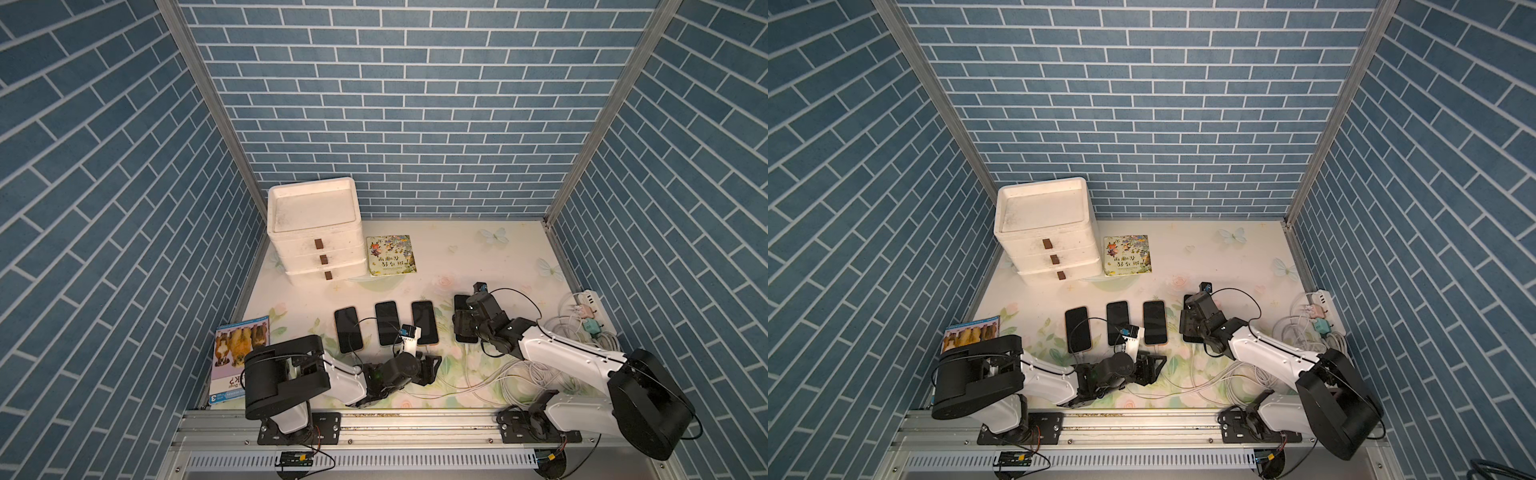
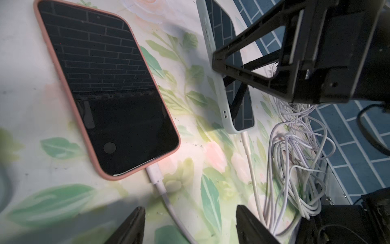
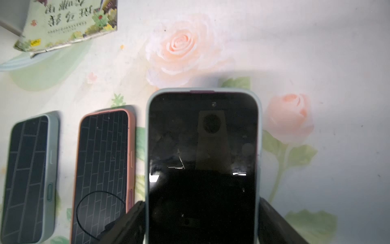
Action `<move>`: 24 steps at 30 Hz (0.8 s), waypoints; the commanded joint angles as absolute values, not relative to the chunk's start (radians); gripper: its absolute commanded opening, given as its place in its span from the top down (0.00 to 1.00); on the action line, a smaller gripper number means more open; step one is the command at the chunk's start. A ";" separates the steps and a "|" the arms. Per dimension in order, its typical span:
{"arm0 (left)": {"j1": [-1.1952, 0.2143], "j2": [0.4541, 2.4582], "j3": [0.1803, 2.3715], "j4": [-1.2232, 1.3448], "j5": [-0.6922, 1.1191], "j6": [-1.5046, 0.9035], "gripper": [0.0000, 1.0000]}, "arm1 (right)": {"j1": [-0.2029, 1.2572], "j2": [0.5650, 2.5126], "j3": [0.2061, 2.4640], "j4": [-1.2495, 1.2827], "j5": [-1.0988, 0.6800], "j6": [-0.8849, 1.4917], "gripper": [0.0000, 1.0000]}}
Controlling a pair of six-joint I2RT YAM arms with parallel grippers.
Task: Unplug the charging cable from the phone
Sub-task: Remove the charging cable from the phone.
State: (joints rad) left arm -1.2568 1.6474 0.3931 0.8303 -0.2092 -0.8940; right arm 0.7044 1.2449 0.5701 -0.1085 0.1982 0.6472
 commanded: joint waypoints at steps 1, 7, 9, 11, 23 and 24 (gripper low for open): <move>-1.273 1.672 0.418 0.971 -0.170 -0.877 0.29 | 0.709 1.197 0.554 -0.044 0.235 0.636 0.85; -1.281 1.764 0.506 0.936 -0.091 -0.831 0.35 | 0.707 1.179 0.537 -0.037 0.229 0.638 0.86; -1.281 1.793 0.549 0.932 -0.063 -0.819 0.36 | 0.707 1.171 0.533 -0.033 0.229 0.644 0.86; -1.282 1.817 0.577 0.932 -0.028 -0.802 0.38 | 0.708 1.158 0.527 -0.028 0.230 0.648 0.86; -1.276 1.920 0.692 0.852 0.066 -0.773 0.56 | 0.707 1.105 0.520 -0.015 0.241 0.667 0.86; -1.276 1.920 0.692 0.853 0.066 -0.773 0.59 | 0.707 1.100 0.514 -0.017 0.242 0.669 0.86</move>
